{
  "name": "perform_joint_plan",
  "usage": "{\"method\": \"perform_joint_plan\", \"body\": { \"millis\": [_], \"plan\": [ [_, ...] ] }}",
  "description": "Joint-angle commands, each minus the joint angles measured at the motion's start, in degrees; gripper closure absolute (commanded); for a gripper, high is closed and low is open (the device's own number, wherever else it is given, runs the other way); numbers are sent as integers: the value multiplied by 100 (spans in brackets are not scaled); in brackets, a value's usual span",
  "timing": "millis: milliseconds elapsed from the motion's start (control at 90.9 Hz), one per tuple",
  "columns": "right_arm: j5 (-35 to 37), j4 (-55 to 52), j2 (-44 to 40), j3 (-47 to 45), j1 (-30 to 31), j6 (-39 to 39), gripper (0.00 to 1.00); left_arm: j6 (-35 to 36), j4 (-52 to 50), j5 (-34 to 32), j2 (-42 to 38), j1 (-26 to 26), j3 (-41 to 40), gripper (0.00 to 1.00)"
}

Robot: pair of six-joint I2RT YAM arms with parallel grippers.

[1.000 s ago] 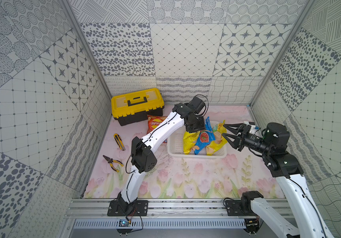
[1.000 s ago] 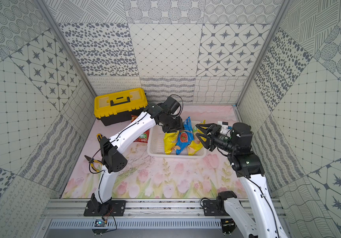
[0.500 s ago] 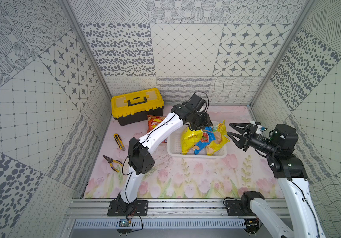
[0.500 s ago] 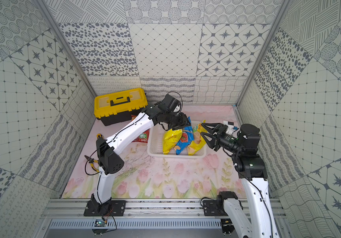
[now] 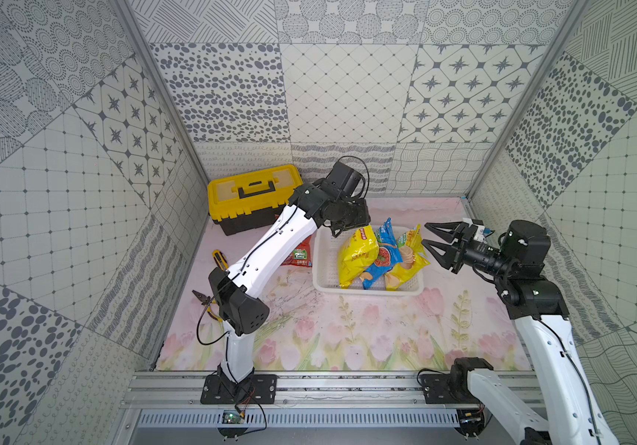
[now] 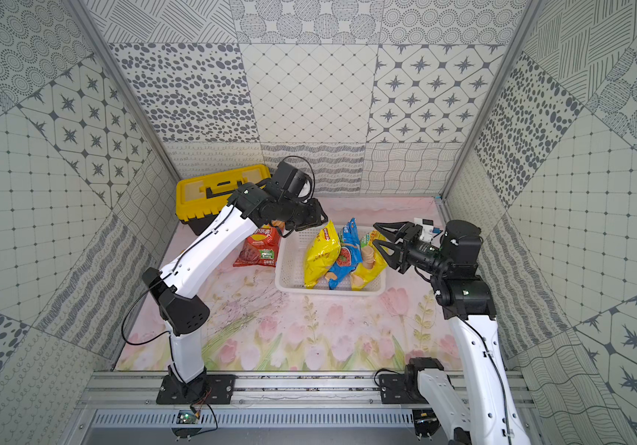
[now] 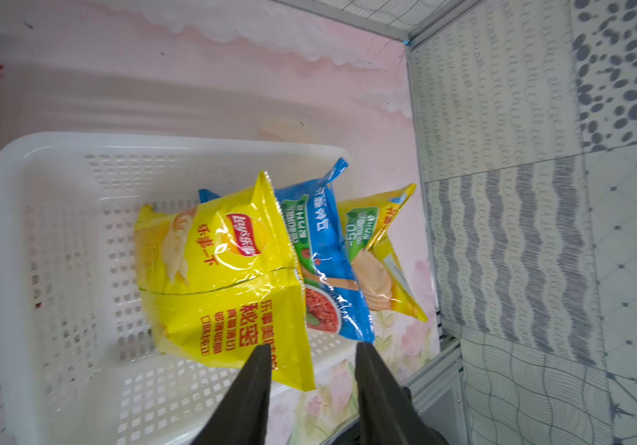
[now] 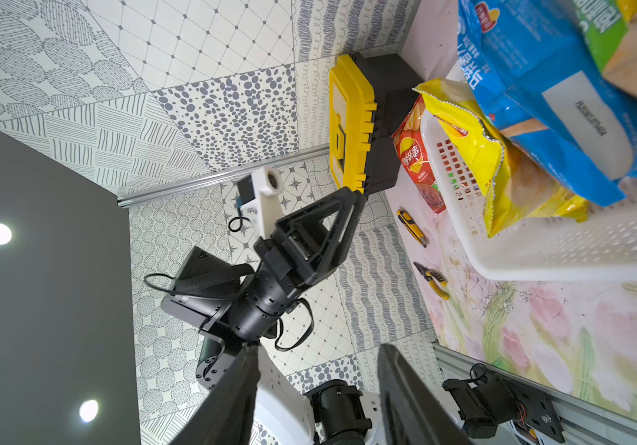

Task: Put the potato chips into the basket
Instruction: Place the potato chip in the basket.

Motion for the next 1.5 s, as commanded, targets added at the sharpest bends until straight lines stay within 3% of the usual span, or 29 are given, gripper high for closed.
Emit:
{"method": "perform_joint_plan", "body": {
  "millis": [0,154,286,407,539,1486],
  "plan": [
    [0,-266,103,392,-16,-694,46,659,-1202,-1188,162,82,-316,69],
    [407,-1374,290,970,131,-1814,47,827,-1542,-1569,559,100,-423,81],
    [1322,-2639,458,1617,633,-3083,47,782,-1515,-1610,623,200,-704,83],
    [2143,-3163,489,1761,1241,-3631,47,755,-1341,-1526,596,288,-1016,84],
    [2452,-3106,322,1557,1577,-3575,47,759,-1135,-1367,700,308,-1262,84],
    [2680,-2947,-112,1657,1592,-2999,47,-152,951,436,1000,301,-2634,83]
  ]
}}
